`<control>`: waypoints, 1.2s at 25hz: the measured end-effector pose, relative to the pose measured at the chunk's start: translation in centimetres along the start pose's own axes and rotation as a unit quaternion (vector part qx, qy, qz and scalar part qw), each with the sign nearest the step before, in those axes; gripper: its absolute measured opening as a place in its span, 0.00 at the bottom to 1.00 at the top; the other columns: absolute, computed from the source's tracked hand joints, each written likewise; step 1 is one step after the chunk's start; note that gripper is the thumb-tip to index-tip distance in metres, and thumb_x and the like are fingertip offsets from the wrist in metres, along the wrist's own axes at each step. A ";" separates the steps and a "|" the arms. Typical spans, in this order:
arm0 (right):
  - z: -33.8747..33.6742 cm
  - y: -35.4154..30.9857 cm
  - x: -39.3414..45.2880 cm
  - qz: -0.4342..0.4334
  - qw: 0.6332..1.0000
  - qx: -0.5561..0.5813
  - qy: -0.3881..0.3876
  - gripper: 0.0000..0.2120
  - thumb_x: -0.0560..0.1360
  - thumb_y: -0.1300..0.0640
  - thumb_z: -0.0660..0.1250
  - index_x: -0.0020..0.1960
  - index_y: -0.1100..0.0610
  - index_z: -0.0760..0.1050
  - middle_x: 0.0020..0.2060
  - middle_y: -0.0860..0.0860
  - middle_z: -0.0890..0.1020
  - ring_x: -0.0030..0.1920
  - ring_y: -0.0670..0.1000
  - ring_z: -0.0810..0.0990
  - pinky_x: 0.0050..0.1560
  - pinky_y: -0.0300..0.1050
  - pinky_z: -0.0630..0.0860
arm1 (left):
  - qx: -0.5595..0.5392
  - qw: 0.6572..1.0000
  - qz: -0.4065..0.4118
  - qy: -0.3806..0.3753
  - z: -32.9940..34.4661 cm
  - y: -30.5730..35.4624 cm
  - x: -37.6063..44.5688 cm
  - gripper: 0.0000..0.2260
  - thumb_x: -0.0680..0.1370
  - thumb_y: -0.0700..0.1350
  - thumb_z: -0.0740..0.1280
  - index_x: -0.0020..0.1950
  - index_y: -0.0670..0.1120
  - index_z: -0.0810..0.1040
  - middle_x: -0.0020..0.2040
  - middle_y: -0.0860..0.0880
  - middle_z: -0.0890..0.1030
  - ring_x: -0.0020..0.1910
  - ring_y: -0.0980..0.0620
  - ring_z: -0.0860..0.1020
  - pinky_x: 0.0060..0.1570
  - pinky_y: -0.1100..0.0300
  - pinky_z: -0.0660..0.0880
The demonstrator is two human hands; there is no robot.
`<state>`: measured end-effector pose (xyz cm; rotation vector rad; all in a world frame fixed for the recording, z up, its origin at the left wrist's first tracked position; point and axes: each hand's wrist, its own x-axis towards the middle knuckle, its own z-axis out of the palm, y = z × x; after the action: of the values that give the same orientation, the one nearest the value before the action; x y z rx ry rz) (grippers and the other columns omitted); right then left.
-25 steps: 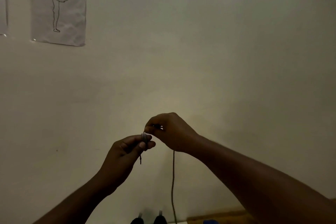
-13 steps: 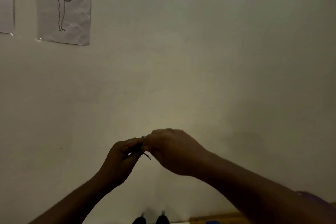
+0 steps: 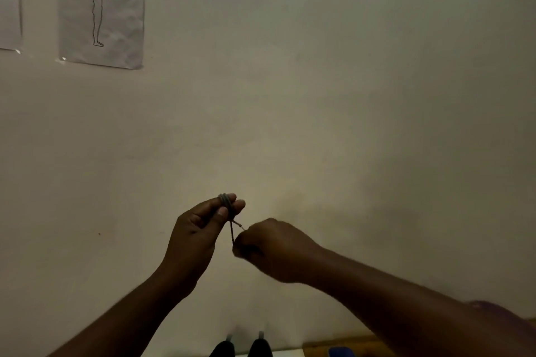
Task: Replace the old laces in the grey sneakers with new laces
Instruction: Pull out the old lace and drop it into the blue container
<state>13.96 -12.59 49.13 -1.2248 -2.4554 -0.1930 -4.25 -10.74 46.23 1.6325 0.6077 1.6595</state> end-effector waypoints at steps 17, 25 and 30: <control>0.2 1.5 0.6 0.036 0.993 0.071 0.083 0.11 0.83 0.46 0.64 0.46 0.49 0.80 0.36 0.46 0.80 0.36 0.48 0.79 0.38 0.52 0.78 | -0.136 0.986 -0.092 -0.002 0.7 -0.1 -0.6 0.12 0.83 0.38 0.61 0.63 0.42 0.80 0.56 0.44 0.86 0.61 0.49 0.83 0.64 0.53 0.74; -3.1 -1.1 0.0 -0.030 0.992 -0.026 0.119 0.09 0.80 0.46 0.67 0.46 0.49 0.80 0.37 0.45 0.78 0.37 0.45 0.76 0.38 0.48 0.77 | 0.105 0.992 0.043 -0.049 1.2 -1.4 -1.6 0.11 0.82 0.38 0.64 0.60 0.46 0.84 0.53 0.53 0.87 0.57 0.55 0.83 0.58 0.66 0.77; -2.6 0.5 0.7 0.038 0.976 0.131 0.168 0.04 0.74 0.49 0.77 0.44 0.46 0.82 0.41 0.43 0.80 0.38 0.44 0.79 0.38 0.37 0.73 | 0.039 0.998 -0.029 -0.046 1.2 -1.0 -1.6 0.11 0.83 0.40 0.63 0.61 0.46 0.83 0.54 0.49 0.87 0.58 0.50 0.84 0.63 0.54 0.77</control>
<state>14.69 -12.52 51.79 -1.0706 -2.0652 -0.0478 -3.03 -11.48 44.56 1.7205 0.6741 1.5283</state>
